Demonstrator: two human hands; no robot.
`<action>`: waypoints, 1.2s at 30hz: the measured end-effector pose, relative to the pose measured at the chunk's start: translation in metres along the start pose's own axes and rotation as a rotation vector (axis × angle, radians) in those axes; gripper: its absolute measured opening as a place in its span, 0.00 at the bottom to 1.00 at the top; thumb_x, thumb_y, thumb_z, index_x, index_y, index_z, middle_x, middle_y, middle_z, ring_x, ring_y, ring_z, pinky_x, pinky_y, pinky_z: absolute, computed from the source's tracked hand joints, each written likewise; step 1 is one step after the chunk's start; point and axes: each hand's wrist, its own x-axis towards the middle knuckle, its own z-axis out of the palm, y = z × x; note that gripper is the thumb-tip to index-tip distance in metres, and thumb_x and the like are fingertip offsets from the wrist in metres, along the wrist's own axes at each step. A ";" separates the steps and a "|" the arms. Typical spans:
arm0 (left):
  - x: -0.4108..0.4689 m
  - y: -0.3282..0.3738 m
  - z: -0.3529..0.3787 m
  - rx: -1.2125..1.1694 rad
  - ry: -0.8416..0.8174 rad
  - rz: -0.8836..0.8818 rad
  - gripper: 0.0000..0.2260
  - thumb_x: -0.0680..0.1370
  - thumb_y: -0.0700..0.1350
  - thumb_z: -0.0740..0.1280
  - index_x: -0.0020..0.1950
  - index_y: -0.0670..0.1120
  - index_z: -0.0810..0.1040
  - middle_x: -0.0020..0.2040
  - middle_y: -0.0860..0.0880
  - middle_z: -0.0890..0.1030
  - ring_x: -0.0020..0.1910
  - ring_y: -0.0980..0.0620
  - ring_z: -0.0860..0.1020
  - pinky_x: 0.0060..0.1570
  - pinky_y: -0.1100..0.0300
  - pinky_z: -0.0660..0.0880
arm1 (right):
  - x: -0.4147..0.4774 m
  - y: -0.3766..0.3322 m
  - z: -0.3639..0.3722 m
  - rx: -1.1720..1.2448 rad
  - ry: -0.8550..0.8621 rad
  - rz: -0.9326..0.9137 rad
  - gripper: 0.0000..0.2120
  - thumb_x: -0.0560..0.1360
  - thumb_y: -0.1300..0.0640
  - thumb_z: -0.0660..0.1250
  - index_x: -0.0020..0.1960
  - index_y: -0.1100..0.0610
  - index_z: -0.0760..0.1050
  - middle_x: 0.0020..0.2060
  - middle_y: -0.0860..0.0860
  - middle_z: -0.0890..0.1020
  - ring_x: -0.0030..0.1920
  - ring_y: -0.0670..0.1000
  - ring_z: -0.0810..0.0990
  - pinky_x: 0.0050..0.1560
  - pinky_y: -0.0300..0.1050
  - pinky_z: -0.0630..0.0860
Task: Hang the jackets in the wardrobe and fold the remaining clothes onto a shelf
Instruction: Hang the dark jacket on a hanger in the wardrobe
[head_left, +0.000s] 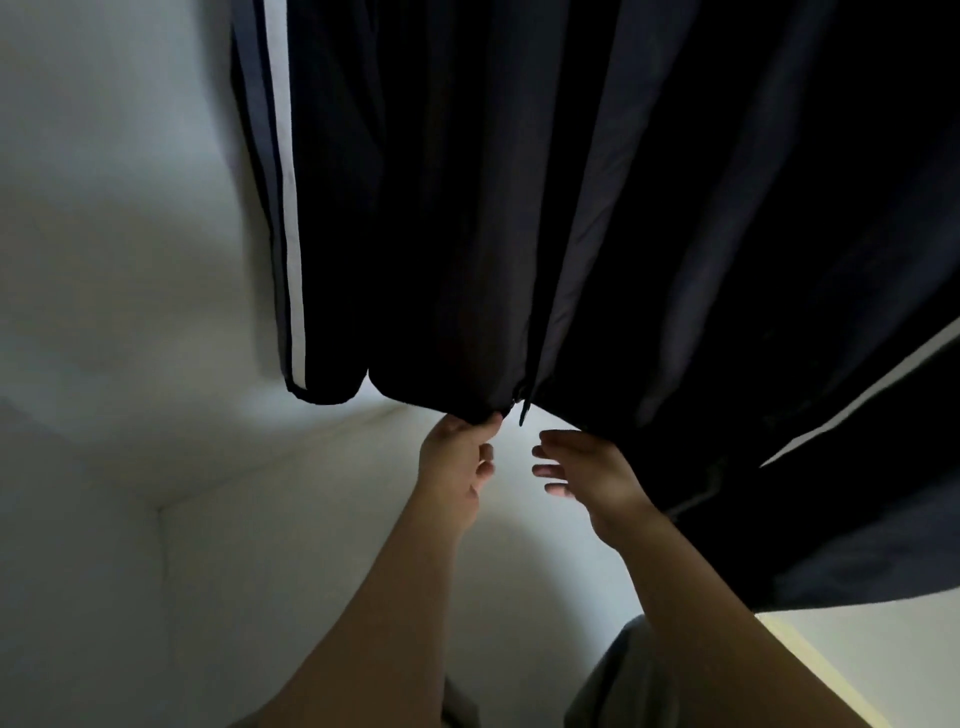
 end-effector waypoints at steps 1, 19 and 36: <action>-0.001 0.000 0.000 0.005 -0.014 0.019 0.09 0.76 0.36 0.72 0.52 0.48 0.81 0.40 0.53 0.80 0.30 0.55 0.70 0.39 0.59 0.70 | 0.002 0.004 0.003 0.052 -0.009 -0.015 0.05 0.81 0.58 0.67 0.55 0.53 0.80 0.51 0.50 0.86 0.50 0.52 0.85 0.53 0.50 0.80; 0.001 -0.019 -0.009 0.300 0.008 0.231 0.04 0.81 0.44 0.68 0.50 0.45 0.80 0.40 0.50 0.82 0.37 0.55 0.80 0.41 0.60 0.75 | 0.016 0.046 0.023 0.381 -0.098 -0.032 0.13 0.75 0.44 0.73 0.53 0.53 0.83 0.47 0.45 0.87 0.48 0.46 0.84 0.51 0.45 0.78; -0.002 -0.016 -0.011 0.220 -0.076 0.129 0.11 0.78 0.41 0.72 0.39 0.47 0.74 0.32 0.51 0.70 0.29 0.54 0.66 0.34 0.60 0.64 | 0.016 0.052 0.032 0.194 0.039 -0.203 0.15 0.80 0.39 0.65 0.51 0.49 0.82 0.45 0.41 0.85 0.43 0.41 0.83 0.47 0.44 0.77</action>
